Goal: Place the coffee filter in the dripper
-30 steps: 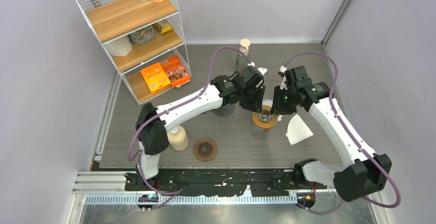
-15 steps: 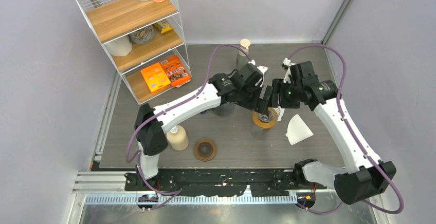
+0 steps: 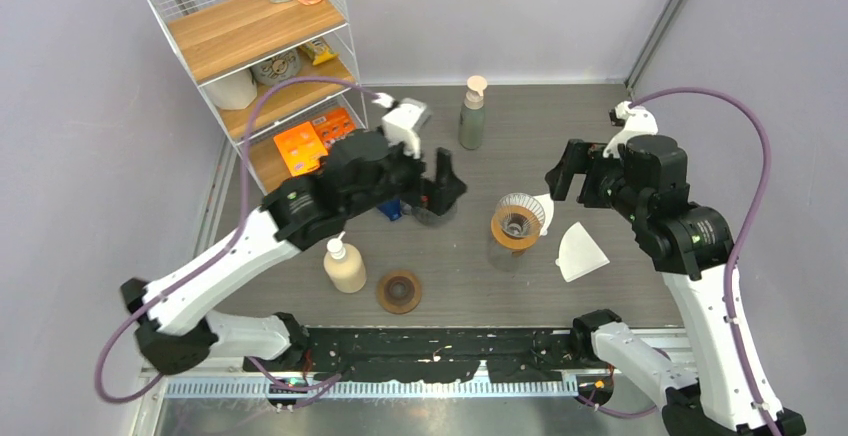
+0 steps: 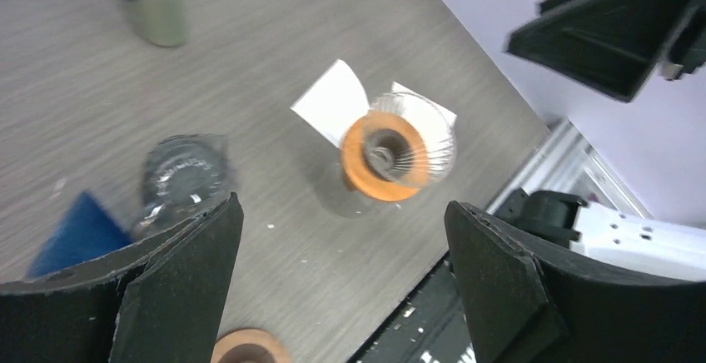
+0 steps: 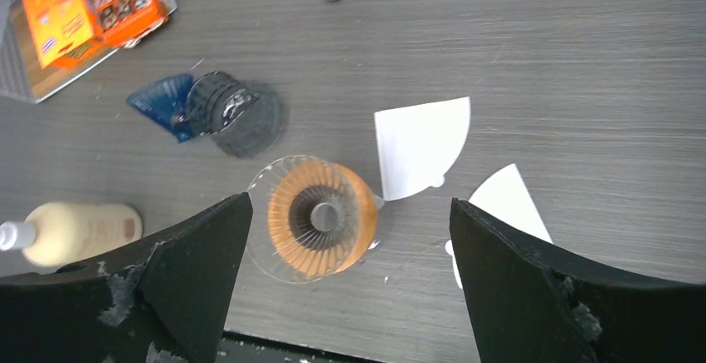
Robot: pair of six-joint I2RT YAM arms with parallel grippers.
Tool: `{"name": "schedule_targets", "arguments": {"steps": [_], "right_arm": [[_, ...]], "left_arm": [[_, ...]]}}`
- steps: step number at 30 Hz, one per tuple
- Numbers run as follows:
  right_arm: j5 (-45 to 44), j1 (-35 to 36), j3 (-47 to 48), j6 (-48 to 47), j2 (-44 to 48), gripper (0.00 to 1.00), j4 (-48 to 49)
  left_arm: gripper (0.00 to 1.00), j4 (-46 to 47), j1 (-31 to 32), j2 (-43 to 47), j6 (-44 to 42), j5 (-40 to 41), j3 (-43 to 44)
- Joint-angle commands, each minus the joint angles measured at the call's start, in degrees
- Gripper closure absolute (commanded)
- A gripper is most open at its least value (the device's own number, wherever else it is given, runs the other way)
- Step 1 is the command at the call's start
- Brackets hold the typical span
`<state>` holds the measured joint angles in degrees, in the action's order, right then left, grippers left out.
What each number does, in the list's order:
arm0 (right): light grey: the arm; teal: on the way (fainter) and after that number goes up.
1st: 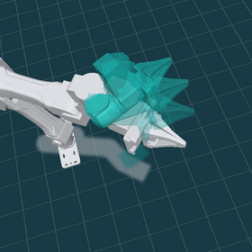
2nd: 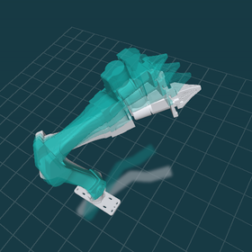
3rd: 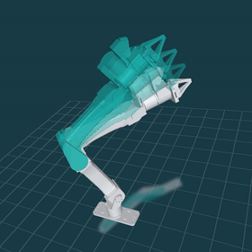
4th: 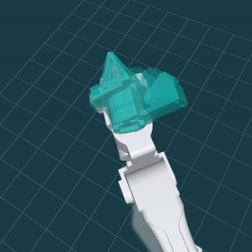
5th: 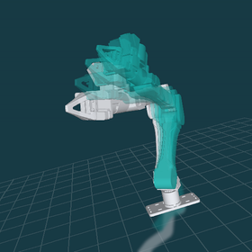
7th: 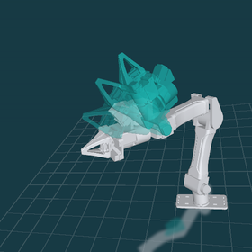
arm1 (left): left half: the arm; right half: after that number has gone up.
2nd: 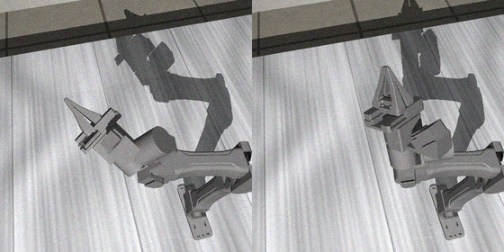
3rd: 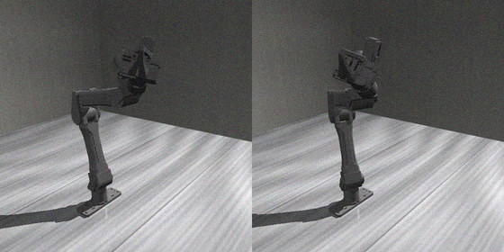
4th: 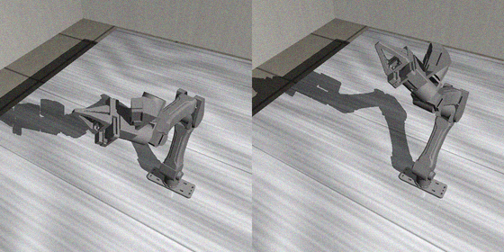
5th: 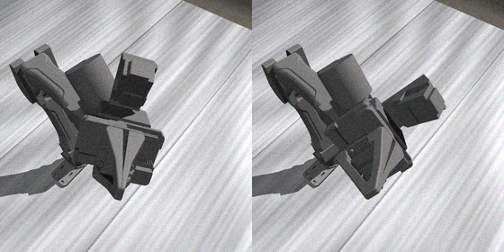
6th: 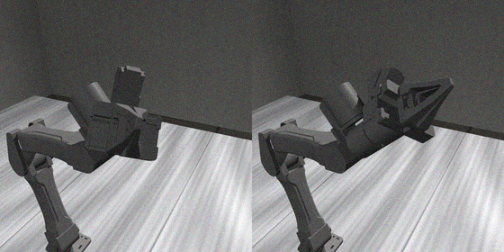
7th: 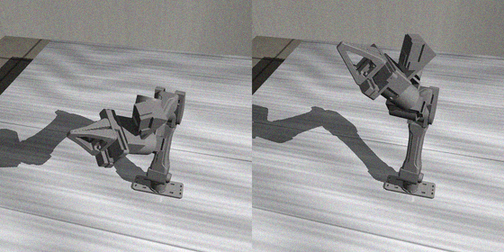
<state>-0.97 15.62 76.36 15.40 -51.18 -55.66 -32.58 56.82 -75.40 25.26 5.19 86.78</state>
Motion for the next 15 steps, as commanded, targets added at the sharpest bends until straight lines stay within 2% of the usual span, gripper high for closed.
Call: {"name": "schedule_targets", "arguments": {"steps": [1,7,15], "right_arm": [[-9.1,-1.1,0.4,1.7,0.2,0.04,0.5],[-9.8,-8.5,-2.8,2.6,-0.8,0.05,0.2],[-5.6,-21.2,-13.7,5.4,-4.4,0.05,4.2]], "left_arm": [[0.00,8.1,-5.3,9.2,-0.9,6.7,-11.5],[0.01,8.5,-16.2,17.0,3.3,4.6,-24.2],[0.00,17.5,-23.7,20.4,5.0,-0.9,-34.9]]}}
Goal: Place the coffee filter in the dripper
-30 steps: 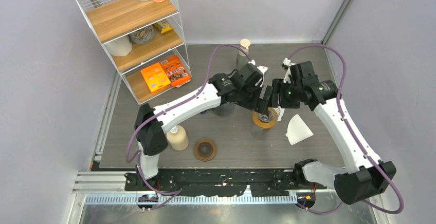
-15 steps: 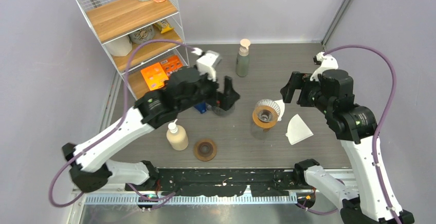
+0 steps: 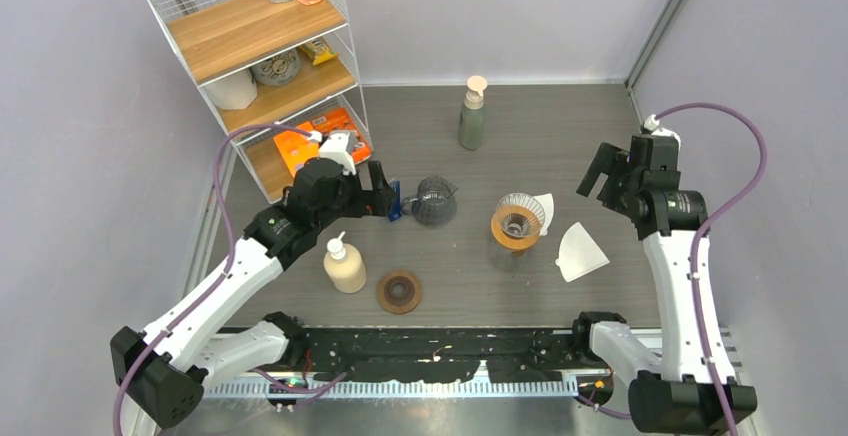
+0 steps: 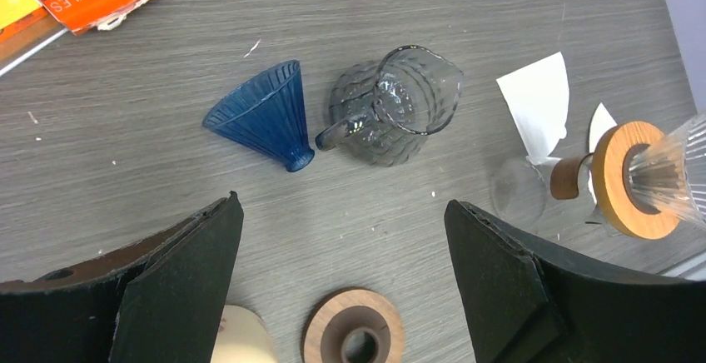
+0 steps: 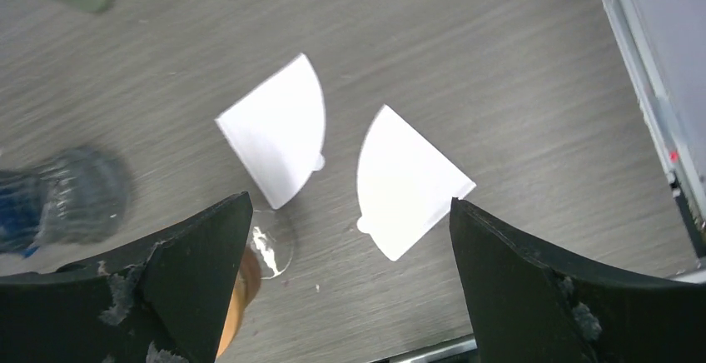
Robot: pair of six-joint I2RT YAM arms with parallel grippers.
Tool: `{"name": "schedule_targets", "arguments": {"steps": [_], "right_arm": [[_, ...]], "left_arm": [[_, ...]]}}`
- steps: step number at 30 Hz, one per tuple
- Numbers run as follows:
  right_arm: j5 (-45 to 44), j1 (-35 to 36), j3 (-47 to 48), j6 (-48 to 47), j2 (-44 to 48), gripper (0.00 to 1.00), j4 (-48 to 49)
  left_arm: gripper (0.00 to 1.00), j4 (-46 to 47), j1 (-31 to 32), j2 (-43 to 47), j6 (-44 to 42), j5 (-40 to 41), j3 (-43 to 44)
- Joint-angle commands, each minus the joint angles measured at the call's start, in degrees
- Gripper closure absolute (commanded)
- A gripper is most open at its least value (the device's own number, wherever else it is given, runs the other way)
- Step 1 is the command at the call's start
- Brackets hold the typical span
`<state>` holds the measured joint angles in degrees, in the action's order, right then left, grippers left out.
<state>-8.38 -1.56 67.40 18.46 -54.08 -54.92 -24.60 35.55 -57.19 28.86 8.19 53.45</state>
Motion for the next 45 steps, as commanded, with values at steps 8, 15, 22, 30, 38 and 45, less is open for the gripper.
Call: {"name": "schedule_targets", "arguments": {"steps": [8,15,22,30,38,45], "right_arm": [[2.0,-13.4,-16.6,3.6,-13.1,0.04,12.7],[5.4,-13.2,-22.4,5.2,-20.6,0.03,16.8],[2.0,-8.5,-24.2,5.4,-24.6,0.03,18.3],[2.7,-7.2,-25.9,6.1,-28.6,0.07,21.2],[6.8,-7.3,-27.6,5.6,-31.1,0.30,25.2],[10.9,-7.3,-27.9,5.1,-30.0,0.49,26.0]], "left_arm": [[0.01,14.5,-3.9,3.3,-1.0,-4.8,-6.5],[0.00,15.9,-4.7,4.9,-1.9,-4.8,-9.5],[0.00,15.6,-5.2,4.6,-2.1,-4.7,-9.9],[0.00,15.1,-5.7,4.6,-2.0,-4.8,-10.1],[0.00,15.2,-5.9,4.9,-1.8,-4.9,-10.3],[0.00,14.7,-5.9,4.5,-1.7,-5.4,-9.7]]}}
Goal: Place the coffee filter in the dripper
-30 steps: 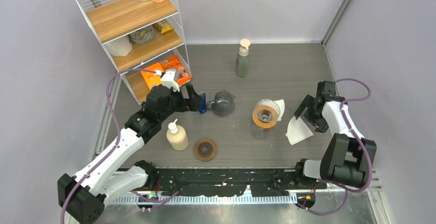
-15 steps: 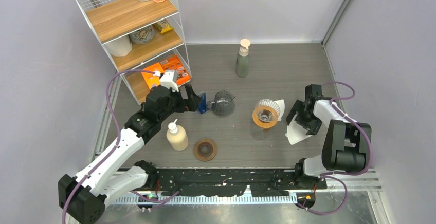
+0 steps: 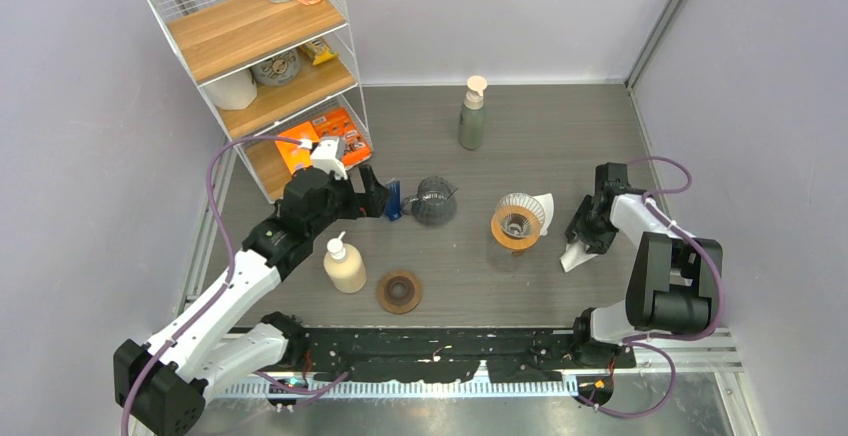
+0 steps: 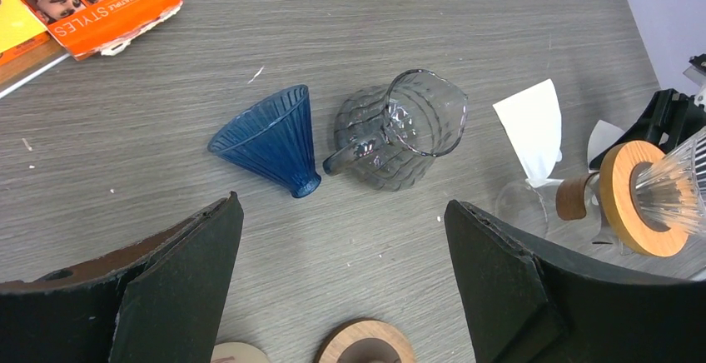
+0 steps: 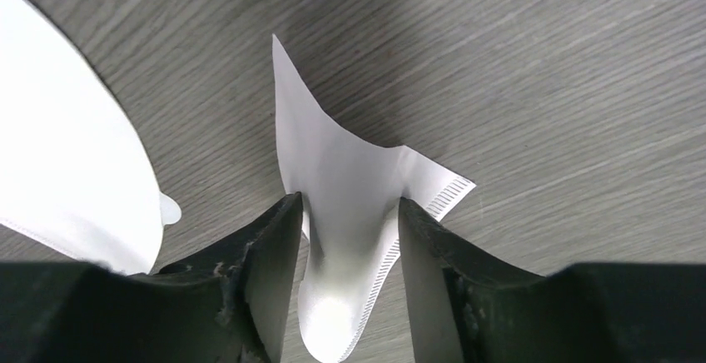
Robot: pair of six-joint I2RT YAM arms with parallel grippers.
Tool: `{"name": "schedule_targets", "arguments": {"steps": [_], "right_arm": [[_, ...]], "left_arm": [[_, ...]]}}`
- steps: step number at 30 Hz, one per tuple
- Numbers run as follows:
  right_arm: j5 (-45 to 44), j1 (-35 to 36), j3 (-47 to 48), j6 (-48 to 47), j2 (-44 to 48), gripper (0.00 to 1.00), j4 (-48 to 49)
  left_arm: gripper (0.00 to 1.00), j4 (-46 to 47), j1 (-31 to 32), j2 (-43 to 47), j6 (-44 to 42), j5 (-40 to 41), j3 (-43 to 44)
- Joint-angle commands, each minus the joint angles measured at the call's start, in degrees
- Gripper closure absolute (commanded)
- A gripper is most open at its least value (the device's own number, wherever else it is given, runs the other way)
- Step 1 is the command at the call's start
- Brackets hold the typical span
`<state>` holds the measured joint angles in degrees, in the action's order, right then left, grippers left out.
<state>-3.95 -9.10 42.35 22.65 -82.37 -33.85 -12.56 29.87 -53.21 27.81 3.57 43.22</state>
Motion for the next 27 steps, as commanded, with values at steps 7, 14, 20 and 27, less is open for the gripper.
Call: {"name": "schedule_targets", "arguments": {"steps": [7,14,20,27], "right_arm": [[10.2,0.3,-1.6,-0.6,5.4,0.61,4.1],[15.4,0.1,0.8,-0.5,15.1,0.68,3.2],[30.4,-0.1,4.7,-0.9,21.1,0.68,3.1],[50.5,1.0,10.5,0.0,27.0,0.65,3.3]], "left_arm": [[0.00,2.6,-0.2,-0.2,-0.4,-2.0,1.4],[0.01,2.5,-0.2,-0.6,-0.6,-3.3,2.3],[0.00,3.1,-0.2,0.0,-1.9,-7.2,3.0],[0.00,9.4,-0.2,2.9,-6.8,-19.1,1.7]]}}
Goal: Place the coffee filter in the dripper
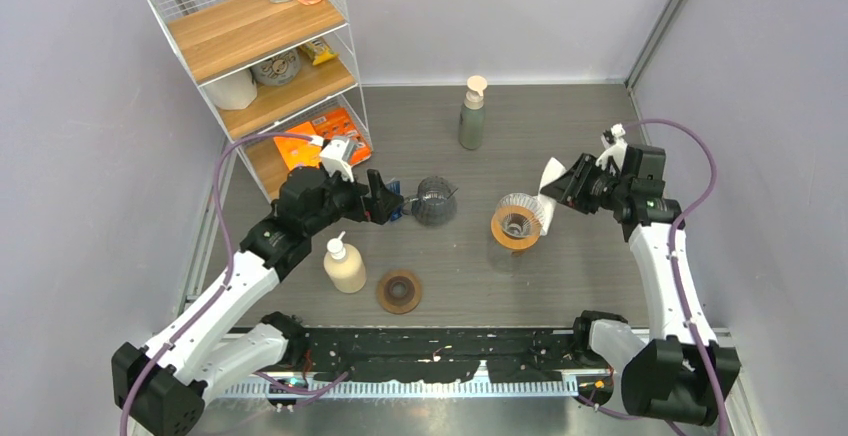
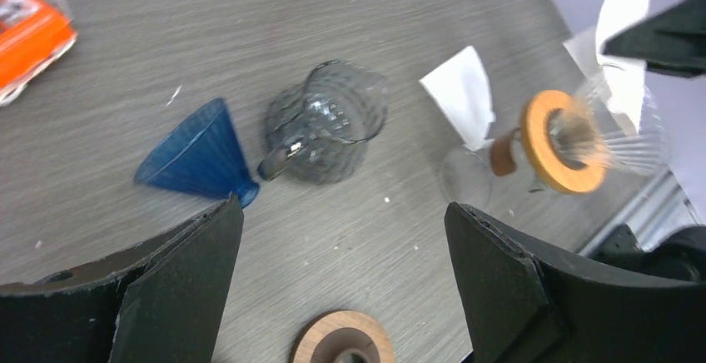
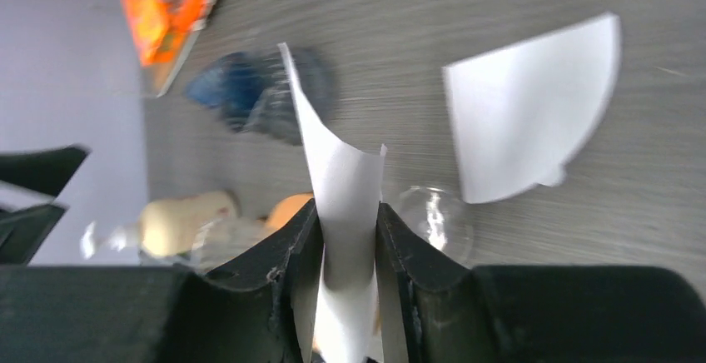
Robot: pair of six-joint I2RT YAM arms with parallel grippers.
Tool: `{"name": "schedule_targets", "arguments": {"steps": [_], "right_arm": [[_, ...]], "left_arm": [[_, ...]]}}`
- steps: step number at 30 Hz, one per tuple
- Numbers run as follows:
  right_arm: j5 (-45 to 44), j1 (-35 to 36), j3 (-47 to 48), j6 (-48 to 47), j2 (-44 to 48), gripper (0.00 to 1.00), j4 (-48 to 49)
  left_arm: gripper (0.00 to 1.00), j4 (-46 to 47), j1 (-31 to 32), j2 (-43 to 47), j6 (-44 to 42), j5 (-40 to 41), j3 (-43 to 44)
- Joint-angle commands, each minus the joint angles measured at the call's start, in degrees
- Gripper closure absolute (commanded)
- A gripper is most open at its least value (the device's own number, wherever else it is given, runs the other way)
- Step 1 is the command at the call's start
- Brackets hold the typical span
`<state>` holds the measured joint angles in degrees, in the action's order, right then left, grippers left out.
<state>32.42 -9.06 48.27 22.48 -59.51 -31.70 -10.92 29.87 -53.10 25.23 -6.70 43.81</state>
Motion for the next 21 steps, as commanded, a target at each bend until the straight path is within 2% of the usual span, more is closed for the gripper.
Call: {"name": "schedule_targets", "arguments": {"steps": [1,4,9,13,18,21], "right_arm": [[17.1,1.4,5.0,0.2,4.7,0.65,0.9],[21.8,4.6,7.0,0.6,7.0,0.64,0.5],[25.8,10.7,8.8,5.4,8.9,0.62,5.7],[26.0,15.0,10.8,6.9,8.6,0.62,8.4],[28.1,20.8,9.2,16.0,8.0,0.60,20.5],[27.7,24.5,9.6,17.7,7.2,0.59,22.7]], "left_arm": [[0.00,8.8,-0.2,3.2,-4.6,-10.3,0.7],[0.00,11.9,-0.2,3.4,-4.7,-16.4,1.1],[0.01,18.2,-0.2,0.0,-0.2,-27.6,3.7],[0.00,22.4,-0.1,-4.4,4.0,-32.1,6.6],[0.00,28.5,1.7,-10.1,9.8,-36.5,9.3],[0.01,28.8,3.5,-12.9,10.7,-36.7,11.3]]}}
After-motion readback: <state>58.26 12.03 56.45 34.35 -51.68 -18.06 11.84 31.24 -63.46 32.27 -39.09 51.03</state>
